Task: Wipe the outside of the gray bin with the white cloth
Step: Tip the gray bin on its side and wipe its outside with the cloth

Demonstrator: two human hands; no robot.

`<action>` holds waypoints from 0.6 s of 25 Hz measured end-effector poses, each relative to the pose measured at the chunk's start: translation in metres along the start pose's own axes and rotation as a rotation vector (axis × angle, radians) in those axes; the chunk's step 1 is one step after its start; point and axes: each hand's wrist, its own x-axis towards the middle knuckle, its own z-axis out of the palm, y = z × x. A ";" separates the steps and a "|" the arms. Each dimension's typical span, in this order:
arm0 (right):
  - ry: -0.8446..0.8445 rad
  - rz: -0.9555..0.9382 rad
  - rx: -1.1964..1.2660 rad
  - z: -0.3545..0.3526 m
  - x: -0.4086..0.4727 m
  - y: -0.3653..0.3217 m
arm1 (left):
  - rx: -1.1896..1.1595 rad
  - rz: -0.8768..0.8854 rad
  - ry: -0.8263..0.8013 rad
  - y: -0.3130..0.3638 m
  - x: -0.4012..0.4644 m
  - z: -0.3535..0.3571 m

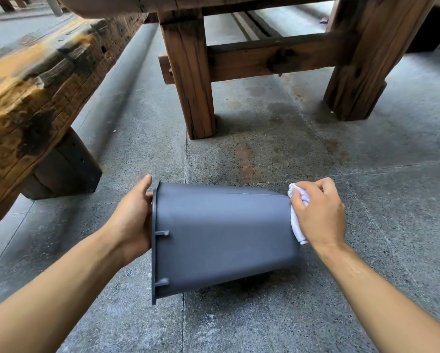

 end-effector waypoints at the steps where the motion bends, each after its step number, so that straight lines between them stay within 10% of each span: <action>1: -0.025 0.021 -0.021 -0.001 0.001 0.005 | -0.014 -0.010 0.012 0.001 -0.002 -0.001; 7: -0.095 0.034 -0.036 -0.016 0.010 -0.002 | -0.076 -0.100 0.039 0.007 -0.008 -0.012; 15: -0.146 -0.570 0.123 -0.021 -0.026 -0.149 | 0.045 -0.061 0.033 -0.003 0.001 0.001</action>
